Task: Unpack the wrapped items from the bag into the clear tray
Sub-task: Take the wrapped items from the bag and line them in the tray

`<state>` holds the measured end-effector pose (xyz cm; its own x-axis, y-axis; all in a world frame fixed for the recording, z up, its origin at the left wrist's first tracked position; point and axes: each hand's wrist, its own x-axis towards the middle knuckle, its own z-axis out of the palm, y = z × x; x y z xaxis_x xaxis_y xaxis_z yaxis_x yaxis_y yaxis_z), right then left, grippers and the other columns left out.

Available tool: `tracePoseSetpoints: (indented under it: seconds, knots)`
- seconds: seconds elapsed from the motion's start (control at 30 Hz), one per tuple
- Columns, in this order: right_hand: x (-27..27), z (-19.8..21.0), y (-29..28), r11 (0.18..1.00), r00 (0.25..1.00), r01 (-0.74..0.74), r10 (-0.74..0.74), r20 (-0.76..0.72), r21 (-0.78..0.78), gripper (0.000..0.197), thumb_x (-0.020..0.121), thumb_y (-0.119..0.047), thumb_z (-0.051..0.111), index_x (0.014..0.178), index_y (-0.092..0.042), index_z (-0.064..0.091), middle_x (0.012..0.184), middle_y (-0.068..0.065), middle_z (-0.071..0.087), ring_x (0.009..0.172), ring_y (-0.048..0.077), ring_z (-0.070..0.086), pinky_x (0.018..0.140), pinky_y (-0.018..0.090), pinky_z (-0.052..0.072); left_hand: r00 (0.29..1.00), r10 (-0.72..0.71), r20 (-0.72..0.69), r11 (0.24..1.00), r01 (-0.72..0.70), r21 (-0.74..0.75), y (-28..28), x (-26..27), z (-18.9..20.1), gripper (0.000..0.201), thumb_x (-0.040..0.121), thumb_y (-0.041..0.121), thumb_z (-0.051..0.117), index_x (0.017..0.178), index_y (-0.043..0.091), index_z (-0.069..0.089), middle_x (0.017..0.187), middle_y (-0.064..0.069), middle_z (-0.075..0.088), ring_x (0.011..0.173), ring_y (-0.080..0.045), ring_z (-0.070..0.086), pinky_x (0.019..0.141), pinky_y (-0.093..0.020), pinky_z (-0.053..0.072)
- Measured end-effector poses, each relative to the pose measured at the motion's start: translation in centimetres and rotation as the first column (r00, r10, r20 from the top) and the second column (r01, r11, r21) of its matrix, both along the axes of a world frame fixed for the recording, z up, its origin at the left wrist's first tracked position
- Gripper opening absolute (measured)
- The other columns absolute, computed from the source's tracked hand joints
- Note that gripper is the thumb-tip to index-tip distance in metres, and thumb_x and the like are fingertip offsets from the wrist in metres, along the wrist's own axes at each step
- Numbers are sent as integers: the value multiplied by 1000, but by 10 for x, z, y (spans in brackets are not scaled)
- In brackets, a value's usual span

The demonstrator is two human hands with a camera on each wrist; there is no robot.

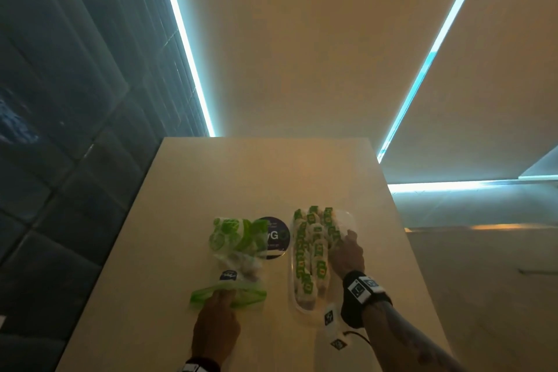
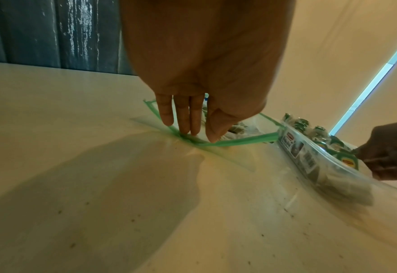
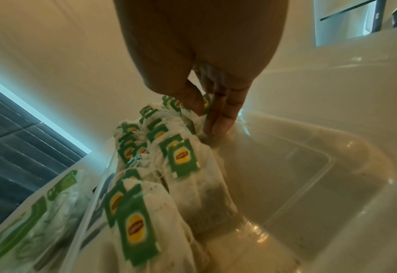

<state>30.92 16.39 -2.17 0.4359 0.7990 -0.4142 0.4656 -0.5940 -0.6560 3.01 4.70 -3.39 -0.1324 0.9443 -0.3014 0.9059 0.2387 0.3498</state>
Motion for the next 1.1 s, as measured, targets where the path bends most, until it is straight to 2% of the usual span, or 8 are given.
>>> tracePoseSetpoints:
  seconds: [0.1,0.23,0.37,0.43,0.57,0.83,0.97,1.1]
  knots:
    - [-1,-7,0,998,996,-57,56,-63,-19,61,90,-31,57,140,-11,29,116,17,65,103,37,63,89,49,53,997,-43,-61,999,42,-12,-5,6,-2,58,85,15,52,141,26,44,137,-4,49,124,-24,49,100,-35,45]
    - [4,-4,-1,999,997,-53,53,-65,-7,58,87,-32,61,136,-14,35,116,15,65,103,37,63,88,46,53,990,-89,-112,990,76,-115,-7,7,-8,64,44,18,81,107,18,72,95,-7,69,77,-26,68,56,-36,57]
    - [-17,22,-17,917,993,-119,101,67,381,38,91,-10,55,127,-20,49,113,6,67,92,25,68,71,31,55,975,-155,-158,986,142,-86,-7,15,-3,69,34,20,81,102,14,73,89,-7,68,68,-24,67,48,-34,53]
    - [-49,34,-37,783,883,-470,428,195,407,34,90,-25,57,125,-27,52,121,-4,62,90,11,63,72,25,55,969,-180,-168,983,169,-78,-7,17,0,58,51,19,64,108,11,69,94,-9,67,71,-25,67,50,-36,54]
    - [-105,27,-64,390,382,-920,859,340,47,63,82,-52,57,136,-25,41,140,-3,41,114,20,49,83,39,54,975,-164,-147,983,151,-100,-2,26,5,58,59,19,32,101,7,70,92,-13,69,73,-28,68,54,-37,56]
    - [-118,31,-51,299,341,-940,837,428,164,27,86,2,46,105,-14,55,113,6,61,96,26,57,71,37,52,850,-462,-254,886,455,-91,30,22,9,11,61,25,72,68,17,74,58,-4,67,49,-17,66,46,-27,54]
    - [-115,47,-54,254,307,-950,858,412,180,24,86,-1,45,103,-11,58,107,9,64,93,30,58,72,43,52,760,-627,-170,773,580,-258,51,23,13,39,100,25,40,132,5,52,135,-21,53,125,-29,52,107,-39,38]
    - [-111,51,-59,270,273,-960,860,430,70,29,82,0,46,107,-11,58,110,8,65,98,28,52,68,39,43,921,-390,0,841,356,-407,74,17,8,57,100,48,32,149,20,28,158,-8,27,143,-25,30,117,-35,23]
